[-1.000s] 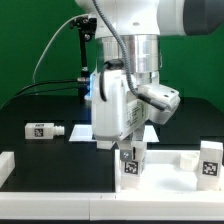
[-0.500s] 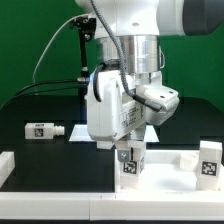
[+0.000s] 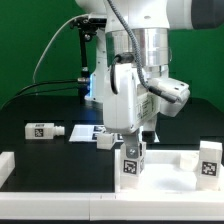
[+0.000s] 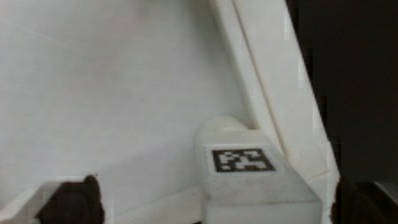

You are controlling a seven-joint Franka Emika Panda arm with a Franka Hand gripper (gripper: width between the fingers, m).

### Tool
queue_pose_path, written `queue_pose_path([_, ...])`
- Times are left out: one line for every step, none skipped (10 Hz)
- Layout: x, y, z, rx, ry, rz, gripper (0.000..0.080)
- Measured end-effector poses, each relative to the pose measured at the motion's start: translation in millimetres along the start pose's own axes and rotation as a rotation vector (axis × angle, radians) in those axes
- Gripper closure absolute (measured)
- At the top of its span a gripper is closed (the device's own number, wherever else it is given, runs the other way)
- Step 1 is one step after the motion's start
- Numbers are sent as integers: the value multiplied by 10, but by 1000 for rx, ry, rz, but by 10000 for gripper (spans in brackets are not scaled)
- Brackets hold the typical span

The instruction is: Assemble square table

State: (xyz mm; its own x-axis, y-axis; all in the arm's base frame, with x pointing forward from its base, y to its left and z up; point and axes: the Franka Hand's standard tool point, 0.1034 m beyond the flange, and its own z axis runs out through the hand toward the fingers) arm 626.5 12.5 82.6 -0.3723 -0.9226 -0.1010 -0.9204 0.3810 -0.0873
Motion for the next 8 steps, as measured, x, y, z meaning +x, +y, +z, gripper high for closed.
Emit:
queue_pose_path([-1,4,5,-1,0,0,151])
queue_pose_path([-23,19,-1,-1,0,-11,151])
queue_pose_path([-124,126,-63,-8,-8,-70,151])
queue_pose_path([-218,270,-152,-16,-21,-125,151])
queue_pose_path([-264,386,-180,-26,-17,-163,151])
queue_pose_path([-294,408,-168,-29,-16,-127,151])
queue_pose_path([-287,403,-159,-29,-17,-140,151])
queue_pose_path([-286,407,-152,-30,-16,-141,151])
